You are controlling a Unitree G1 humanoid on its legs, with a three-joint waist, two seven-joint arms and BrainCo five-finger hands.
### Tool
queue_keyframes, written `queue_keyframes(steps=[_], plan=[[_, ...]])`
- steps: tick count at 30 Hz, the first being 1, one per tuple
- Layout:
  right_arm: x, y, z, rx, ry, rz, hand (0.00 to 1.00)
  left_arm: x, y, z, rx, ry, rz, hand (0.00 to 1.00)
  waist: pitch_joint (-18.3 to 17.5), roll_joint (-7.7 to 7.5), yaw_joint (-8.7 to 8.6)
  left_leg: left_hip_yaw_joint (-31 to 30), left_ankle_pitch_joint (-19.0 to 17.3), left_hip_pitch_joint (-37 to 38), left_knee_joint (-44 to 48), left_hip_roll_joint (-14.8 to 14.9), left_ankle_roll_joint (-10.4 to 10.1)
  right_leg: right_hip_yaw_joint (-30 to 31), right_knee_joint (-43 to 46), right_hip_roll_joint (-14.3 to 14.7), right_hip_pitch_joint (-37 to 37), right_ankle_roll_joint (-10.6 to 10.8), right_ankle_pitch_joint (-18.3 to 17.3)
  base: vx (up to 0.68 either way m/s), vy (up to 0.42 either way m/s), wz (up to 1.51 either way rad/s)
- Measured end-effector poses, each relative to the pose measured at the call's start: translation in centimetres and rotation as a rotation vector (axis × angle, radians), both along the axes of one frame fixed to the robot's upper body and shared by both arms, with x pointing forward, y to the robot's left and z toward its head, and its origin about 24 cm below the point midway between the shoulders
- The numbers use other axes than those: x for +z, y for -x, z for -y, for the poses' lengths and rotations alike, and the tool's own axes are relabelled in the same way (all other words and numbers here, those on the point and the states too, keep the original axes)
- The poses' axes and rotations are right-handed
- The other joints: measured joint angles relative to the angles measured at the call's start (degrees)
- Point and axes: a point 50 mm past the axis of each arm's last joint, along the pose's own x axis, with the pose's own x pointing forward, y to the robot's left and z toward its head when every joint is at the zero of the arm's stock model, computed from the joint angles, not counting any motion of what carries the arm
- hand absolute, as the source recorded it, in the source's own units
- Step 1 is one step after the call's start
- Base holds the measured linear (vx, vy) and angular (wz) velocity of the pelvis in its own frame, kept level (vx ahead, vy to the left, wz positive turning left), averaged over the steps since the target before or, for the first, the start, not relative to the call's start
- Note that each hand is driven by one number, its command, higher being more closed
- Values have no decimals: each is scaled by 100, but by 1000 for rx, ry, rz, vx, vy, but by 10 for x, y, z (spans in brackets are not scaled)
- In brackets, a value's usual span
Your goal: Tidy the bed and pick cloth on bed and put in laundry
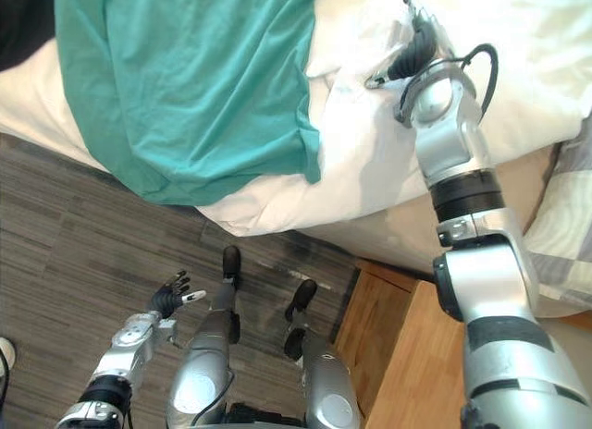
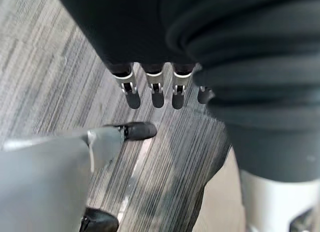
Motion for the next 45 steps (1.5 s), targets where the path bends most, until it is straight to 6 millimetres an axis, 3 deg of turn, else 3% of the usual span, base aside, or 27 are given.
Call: queue_keyframes(steps=[2,7,11,17,19,20,25,26,31,33,37,41,45], plan=[[3,0,2,-6,7,4,100,5,-7,5,-12,19,27,0,46,82,-2,6,-2,-5,-1,-13,-1,12,2,-14,-13,1,-1,43,45,0],[6,0,2,14,1,11,100,9,-12,5,-1,47,51,0,47,87,-23,68,-19,-13,-1,-5,-22,90,34,-15,-72,-1,-4,30,27,-7],[-12,0,8,40,-84,15,100,8,-12,10,-27,41,41,0,47,87,-41,140,-22,166,0,-20,-27,139,69,-48,55,0,-22,37,28,-5],[-88,20,19,74,-335,17,100,2,-3,21,-39,70,2,0,-26,79,-234,370,-165,885,-2,-70,-115,328,196,-133,646,73,-146,38,24,-11],[-119,32,19,70,-441,4,100,-7,6,23,-32,84,-42,0,-239,81,-351,475,-218,987,-6,-75,-78,458,221,-147,657,79,-151,26,13,-37],[-150,44,18,46,-513,-29,100,-16,17,25,-25,94,-88,0,-433,83,-481,592,-269,1126,-11,-78,-62,525,221,-154,762,113,-175,68,9,-29],[-246,98,15,-64,-678,-177,100,-50,62,37,4,146,-249,0,-1358,152,-681,771,-506,1744,-34,-108,-101,749,193,-182,1266,221,-367,113,-5,-24],[-257,106,14,-85,-714,-190,0,-54,68,40,9,156,-274,0,-1493,178,-708,786,-544,1835,-35,-108,-99,756,183,-183,1351,210,-389,99,-20,-12],[-309,147,5,-165,-986,-228,0,-77,106,49,43,193,-396,0,-1963,404,-859,969,-766,2282,-38,-99,-157,816,25,-166,1813,269,-467,83,-5,-12],[-334,165,-4,-204,-1107,-279,0,-85,124,46,60,187,-447,0,-1977,413,-874,1093,-805,2529,-39,-87,-172,933,-23,-150,2021,243,-452,103,-7,-25],[-373,197,-14,-288,-1281,-385,0,-89,133,45,74,190,-471,0,-2061,388,-928,1300,-907,2845,-41,-63,-215,1019,-133,-132,2282,241,-449,69,-6,-26],[-395,224,-16,-358,-1374,-408,0,-92,138,49,80,224,-479,0,-2232,359,-968,1472,-1010,3032,-42,-22,-262,1091,-204,-99,2463,239,-453,63,-6,-20],[-403,241,-7,-424,-1382,-381,0,-91,136,56,87,282,-466,0,-2331,372,-966,1682,-1075,3164,-43,2,-293,1174,-261,-84,2564,235,-457,42,-2,-15]])
